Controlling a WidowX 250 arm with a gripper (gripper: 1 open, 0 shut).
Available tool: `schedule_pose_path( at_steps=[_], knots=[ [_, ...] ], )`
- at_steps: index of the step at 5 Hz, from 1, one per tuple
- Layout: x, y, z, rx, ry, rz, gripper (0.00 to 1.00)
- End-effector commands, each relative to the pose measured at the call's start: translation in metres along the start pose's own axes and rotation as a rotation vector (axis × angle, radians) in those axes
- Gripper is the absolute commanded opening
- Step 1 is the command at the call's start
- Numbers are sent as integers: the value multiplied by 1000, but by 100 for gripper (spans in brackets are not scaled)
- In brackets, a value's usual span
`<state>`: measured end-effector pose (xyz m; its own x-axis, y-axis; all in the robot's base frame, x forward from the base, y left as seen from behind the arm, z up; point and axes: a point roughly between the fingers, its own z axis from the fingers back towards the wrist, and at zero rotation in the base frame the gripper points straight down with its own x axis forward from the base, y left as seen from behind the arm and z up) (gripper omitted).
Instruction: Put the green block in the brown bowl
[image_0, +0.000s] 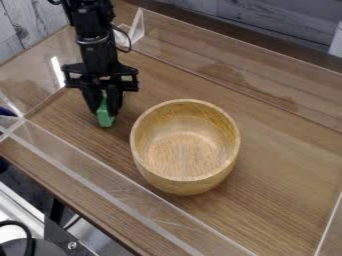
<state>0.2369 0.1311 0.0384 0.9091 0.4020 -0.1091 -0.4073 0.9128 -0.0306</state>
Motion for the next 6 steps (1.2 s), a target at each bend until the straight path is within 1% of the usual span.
schedule_pose_path(
  at_steps=[1,4,6],
  knots=[
    [11,-3,30,5,-97,-11,0],
    [10,-13,41,-9,-99,-32,0],
    [11,-18,38,-5,-94,-47,0]
  ],
)
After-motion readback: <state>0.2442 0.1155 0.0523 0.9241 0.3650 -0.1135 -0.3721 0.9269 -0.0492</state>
